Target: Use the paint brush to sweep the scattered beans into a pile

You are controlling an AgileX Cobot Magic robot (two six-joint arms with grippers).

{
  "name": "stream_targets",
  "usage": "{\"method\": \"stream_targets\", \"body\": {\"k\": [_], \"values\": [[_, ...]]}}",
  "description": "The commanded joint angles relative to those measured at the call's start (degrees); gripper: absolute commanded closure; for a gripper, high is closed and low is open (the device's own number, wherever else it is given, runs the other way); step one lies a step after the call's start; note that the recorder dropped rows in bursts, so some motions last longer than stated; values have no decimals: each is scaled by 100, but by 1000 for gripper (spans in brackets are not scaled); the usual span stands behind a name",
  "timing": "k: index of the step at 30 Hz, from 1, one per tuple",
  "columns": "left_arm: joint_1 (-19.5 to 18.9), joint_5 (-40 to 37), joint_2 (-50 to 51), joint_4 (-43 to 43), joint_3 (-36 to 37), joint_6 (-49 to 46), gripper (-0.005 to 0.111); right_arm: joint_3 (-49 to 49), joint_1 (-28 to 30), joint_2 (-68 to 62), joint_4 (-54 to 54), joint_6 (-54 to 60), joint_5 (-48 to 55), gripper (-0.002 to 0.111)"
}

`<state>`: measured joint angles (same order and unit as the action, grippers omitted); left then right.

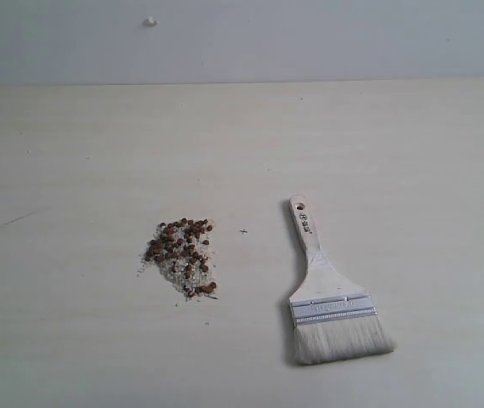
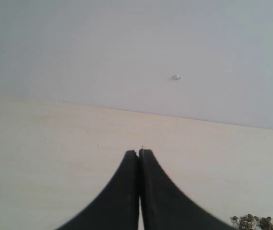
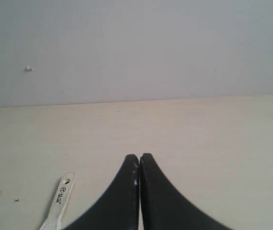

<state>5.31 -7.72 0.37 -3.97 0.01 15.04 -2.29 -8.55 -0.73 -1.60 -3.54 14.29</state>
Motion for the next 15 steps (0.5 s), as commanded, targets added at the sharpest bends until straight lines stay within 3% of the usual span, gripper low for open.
{"method": "stream_targets", "body": {"k": [1,7,15], "values": [[-17,3,-37,12,-1,-6,107,176,35,24,62,-273,-229,108],[-17,3,-37,12,-1,-6,107,186,35,73,353,37,537,108],[-17,3,-37,12,-1,-6,107,186,35,73,342,48,576,108]]}}
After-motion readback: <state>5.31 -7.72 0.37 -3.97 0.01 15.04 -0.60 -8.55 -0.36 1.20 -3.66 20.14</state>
